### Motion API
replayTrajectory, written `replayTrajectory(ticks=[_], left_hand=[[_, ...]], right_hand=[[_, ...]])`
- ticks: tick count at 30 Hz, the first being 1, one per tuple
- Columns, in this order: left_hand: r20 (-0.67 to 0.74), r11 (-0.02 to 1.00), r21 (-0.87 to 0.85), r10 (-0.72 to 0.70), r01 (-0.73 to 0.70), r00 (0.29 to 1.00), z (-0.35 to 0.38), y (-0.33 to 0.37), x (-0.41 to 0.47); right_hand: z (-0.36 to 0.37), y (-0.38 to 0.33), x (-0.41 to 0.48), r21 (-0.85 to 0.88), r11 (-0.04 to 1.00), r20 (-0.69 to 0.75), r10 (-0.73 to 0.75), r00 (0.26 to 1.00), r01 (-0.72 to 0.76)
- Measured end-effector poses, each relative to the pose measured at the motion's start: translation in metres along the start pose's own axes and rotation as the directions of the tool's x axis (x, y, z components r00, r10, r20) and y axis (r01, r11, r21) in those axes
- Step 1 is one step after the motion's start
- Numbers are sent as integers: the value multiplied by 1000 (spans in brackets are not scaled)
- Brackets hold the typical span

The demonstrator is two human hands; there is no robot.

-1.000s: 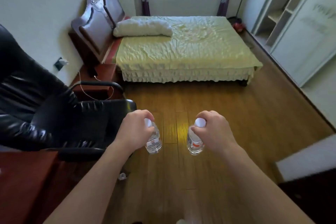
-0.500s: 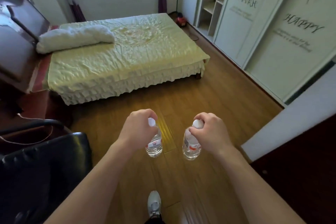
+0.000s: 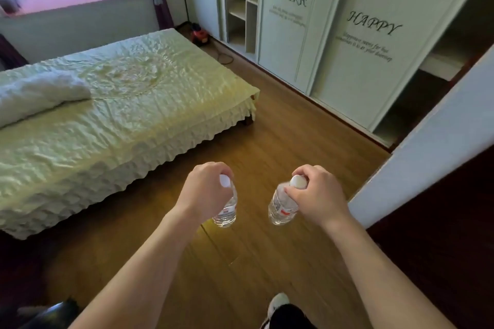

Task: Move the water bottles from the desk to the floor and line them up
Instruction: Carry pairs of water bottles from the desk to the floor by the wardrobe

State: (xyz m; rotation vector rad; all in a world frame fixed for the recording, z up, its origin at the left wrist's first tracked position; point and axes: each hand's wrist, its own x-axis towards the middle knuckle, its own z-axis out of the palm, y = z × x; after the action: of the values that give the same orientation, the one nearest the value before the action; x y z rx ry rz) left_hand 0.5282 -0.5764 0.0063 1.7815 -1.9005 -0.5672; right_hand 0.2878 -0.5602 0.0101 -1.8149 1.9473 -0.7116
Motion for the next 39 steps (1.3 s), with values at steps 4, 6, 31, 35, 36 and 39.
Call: replayTrajectory(ticks=[4,6,31,35,36,39], left_hand=[[32,1000,-13,-5,6,999,13,3,62],[41,1000,-10,-3,4,999,21,8,94],[305,936,-81,352,-344,885,127,85,555],[358,903,-107,426,-417,831,146,118,629],[372,897,-114,438,-428,818,152,127,646],[409,879,-117,467,-463,784,177,155,694]], right_hand=[[4,12,55,13,999,-36,30,999,-30],[5,21,85,23,999,-38,37,999,-36],[-14,124,458,63,942,-208,334,919,-328],[-24,138,505,118,919,-298,393,870,-375],[-28,144,516,124,916,-319,400,859,-381],[-42,168,551,144,905,-362,425,830,-401]])
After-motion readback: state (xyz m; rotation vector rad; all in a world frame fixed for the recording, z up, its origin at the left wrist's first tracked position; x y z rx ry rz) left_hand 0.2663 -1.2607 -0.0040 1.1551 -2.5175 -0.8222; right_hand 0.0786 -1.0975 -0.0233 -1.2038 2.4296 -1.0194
